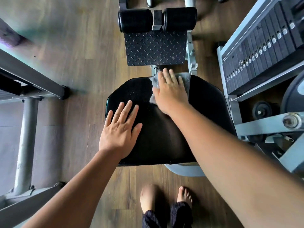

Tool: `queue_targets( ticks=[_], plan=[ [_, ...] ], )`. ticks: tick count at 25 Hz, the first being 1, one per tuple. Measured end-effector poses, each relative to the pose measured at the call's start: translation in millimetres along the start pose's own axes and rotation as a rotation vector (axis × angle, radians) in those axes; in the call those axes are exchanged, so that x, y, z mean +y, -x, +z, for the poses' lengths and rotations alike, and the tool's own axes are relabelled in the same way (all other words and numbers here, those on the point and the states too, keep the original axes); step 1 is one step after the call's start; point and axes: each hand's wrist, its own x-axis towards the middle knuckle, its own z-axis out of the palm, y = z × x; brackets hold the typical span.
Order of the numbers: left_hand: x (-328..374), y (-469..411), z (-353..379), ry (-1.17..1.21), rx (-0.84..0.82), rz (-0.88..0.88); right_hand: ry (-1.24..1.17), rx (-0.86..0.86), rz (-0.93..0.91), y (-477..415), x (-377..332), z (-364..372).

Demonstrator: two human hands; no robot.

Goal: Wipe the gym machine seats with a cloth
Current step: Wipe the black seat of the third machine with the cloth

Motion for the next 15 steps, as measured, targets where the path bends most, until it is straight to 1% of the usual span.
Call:
queue_targets(
  ticks=[2,4,5,6,7,8,11,12,13,14,15],
  plan=[
    [-0.4,0.7,-1.0,0.006,0.005,0.005,0.014,0.017,-0.119,75.0,-2.8,11.2],
    [-0.5,0.5,-0.9,0.006,0.011,0.010,0.014,-0.027,-0.233,152.9,-1.1,17.6],
    [-0.1,0.7,-0.8,0.005,0.009,0.008,0.028,-0.047,-0.263,168.2,4.1,19.3],
    [0.2,0.9,-0.4,0.005,0.007,0.005,0.030,-0.064,-0.287,159.5,11.5,16.2],
    [-0.1,0.1,0.2,0.006,0.007,0.003,0.037,-0.045,-0.282,133.9,17.3,12.1],
    [0.1,-0.1,0.7,0.004,0.007,0.000,0.048,-0.016,-0.246,100.8,20.3,8.6],
    [0.3,-0.2,2.6,-0.011,0.013,-0.007,-0.005,-0.014,-0.010,0.1,29.2,-8.3],
    [-0.5,-0.6,2.7,-0.014,0.017,-0.008,-0.014,-0.011,0.043,-9.8,26.4,-8.2],
    [-0.9,-0.4,2.8,-0.014,0.015,-0.006,-0.012,0.006,0.050,-1.9,19.4,-4.6],
    [-0.6,-0.2,2.5,-0.011,0.015,-0.001,0.005,0.018,0.005,23.8,11.9,-0.5],
    [-0.7,0.0,2.0,-0.005,0.020,0.001,0.018,0.016,-0.082,60.8,6.6,6.7]
  ],
)
